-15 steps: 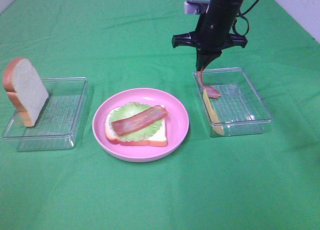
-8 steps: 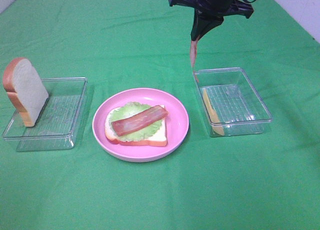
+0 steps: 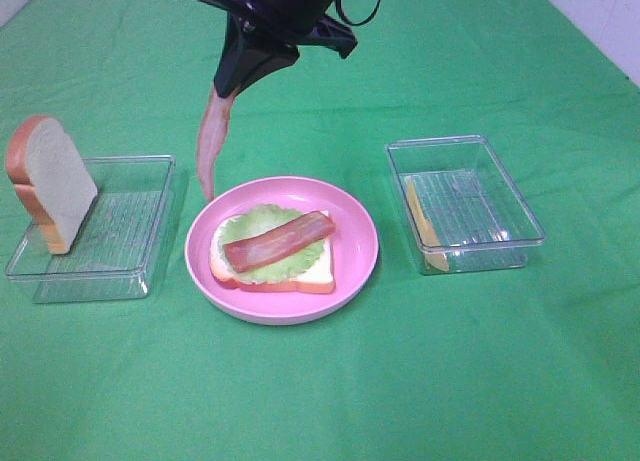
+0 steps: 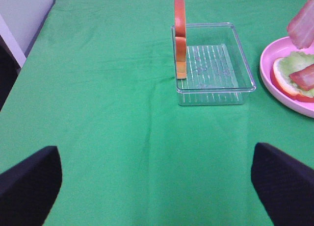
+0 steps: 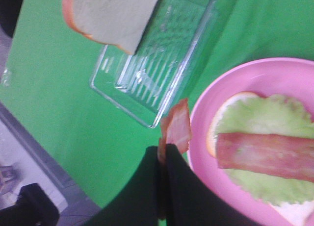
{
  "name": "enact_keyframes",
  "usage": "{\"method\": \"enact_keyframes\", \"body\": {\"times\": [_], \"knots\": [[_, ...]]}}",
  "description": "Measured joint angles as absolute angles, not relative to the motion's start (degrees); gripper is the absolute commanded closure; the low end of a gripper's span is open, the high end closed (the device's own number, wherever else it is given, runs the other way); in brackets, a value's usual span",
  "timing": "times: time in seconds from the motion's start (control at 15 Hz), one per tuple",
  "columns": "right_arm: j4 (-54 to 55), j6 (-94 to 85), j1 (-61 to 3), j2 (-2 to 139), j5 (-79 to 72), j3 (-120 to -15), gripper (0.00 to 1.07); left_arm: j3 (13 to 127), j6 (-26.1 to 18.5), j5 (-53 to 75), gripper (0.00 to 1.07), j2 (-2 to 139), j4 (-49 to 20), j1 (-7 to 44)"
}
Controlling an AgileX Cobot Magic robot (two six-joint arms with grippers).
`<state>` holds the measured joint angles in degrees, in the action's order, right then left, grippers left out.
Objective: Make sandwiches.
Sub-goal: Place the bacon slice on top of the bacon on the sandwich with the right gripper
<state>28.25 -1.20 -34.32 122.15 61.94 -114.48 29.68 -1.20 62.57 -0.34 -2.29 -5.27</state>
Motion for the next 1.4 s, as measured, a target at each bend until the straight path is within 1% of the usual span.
{"method": "enact_keyframes", "body": {"times": [0.13,0.2,0.53,0.6,0.87,1.0,1.13,1.4], "knots": [[34.1,-5.4,-34.3,122.2,59.1,-109.4,1.07,29.7,-1.2,62.6,0.08,-0.3,-2.3,-5.3],[38.4,-9.1,-34.3,122.4,56.3,-105.3,1.07,29.7,-1.2,62.6,0.08,-0.3,-2.3,-5.3],[50.0,-16.1,-34.3,127.5,55.2,-104.0,1.07,29.7,-1.2,62.6,0.08,-0.3,-2.3,-5.3],[51.0,-16.7,-34.3,128.7,55.1,-104.0,1.07,29.7,-1.2,62.6,0.08,-0.3,-2.3,-5.3],[49.1,-17.2,-33.7,130.8,55.1,-104.0,1.07,29.7,-1.2,62.6,0.08,-0.3,-2.3,-5.3],[46.7,-16.7,-30.8,130.7,55.2,-104.0,1.07,29.7,-1.2,62.6,0.08,-0.3,-2.3,-5.3],[43.0,-15.4,-29.4,130.7,55.5,-104.0,1.07,29.7,-1.2,62.6,0.08,-0.3,-2.3,-5.3],[32.9,-10.9,-29.4,130.7,56.1,-104.0,1.07,29.7,-1.2,62.6,0.08,-0.3,-2.3,-5.3]]}}
